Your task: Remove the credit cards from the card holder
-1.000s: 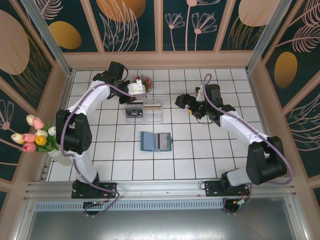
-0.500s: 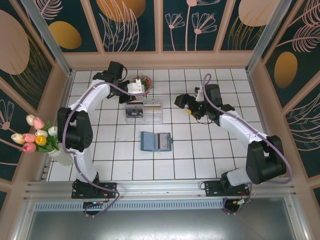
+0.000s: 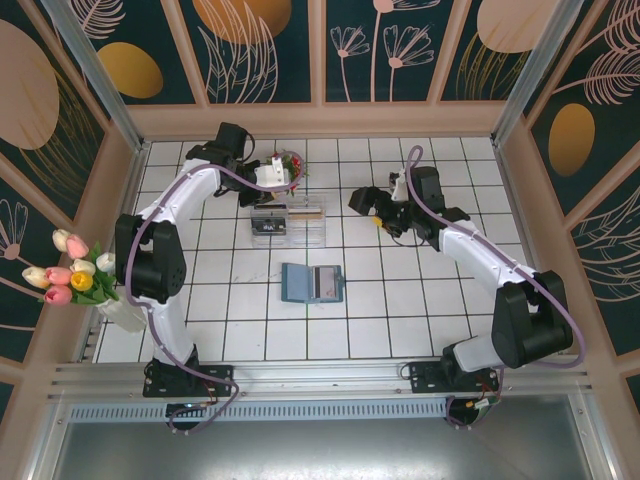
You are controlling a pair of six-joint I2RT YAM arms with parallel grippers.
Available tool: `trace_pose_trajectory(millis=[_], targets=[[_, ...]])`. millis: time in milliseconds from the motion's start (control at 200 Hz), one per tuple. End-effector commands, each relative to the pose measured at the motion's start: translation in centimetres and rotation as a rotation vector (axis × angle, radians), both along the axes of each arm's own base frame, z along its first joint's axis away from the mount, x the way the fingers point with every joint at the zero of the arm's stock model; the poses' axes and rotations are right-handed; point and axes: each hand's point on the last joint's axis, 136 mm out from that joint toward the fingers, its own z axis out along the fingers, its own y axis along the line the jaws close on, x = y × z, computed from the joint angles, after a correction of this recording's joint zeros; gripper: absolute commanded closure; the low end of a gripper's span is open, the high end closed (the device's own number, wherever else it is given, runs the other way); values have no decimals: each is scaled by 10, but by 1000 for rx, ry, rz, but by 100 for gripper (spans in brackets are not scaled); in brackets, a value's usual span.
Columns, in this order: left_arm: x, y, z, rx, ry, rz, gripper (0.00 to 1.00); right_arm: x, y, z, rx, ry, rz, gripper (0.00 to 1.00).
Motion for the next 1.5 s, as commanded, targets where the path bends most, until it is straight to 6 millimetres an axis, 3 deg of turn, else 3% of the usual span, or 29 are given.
trace_pose_trajectory(millis=[0, 155, 295, 535, 751, 891, 911, 1011, 1061, 1106, 1286, 1336, 1411, 1491], targets=[[4, 4, -8, 14, 13, -14, 86, 4, 7, 14, 21, -13, 12, 1], [5, 11, -13, 53, 21, -2, 86, 4, 7, 12, 20, -11, 13, 1], [8, 9, -4, 41, -6, -2, 85, 5, 8, 13, 25, -11, 17, 1], [11, 8, 14, 20, -44, 6, 70, 3, 8, 16, 28, -21, 18, 1], [9, 2, 53, -77, -108, 36, 65, -1, 8, 13, -4, -28, 11, 1], [24, 9, 87, -208, -214, 266, 63, -7, 16, 8, -81, -31, 5, 1], [23, 10, 101, -244, -243, 303, 61, -8, 18, 7, -92, -30, 5, 1], [23, 21, 128, -418, -282, 513, 47, -18, 32, 2, -154, -29, 10, 3], [20, 29, 138, -496, -289, 608, 33, -24, 40, -2, -198, -28, 15, 5], [16, 38, 139, -548, -291, 691, 25, -32, 48, -5, -235, -24, 23, 6], [-9, 67, 139, -673, -242, 936, 17, -64, 77, -20, -358, 1, 55, 18], [-17, 72, 138, -705, -228, 977, 8, -74, 85, -28, -380, 22, 60, 23], [-27, 82, 141, -757, -220, 1048, 7, -88, 97, -41, -407, 56, 75, 28], [-36, 102, 120, -762, -200, 1201, 8, -104, 115, -52, -424, 70, 123, 34]])
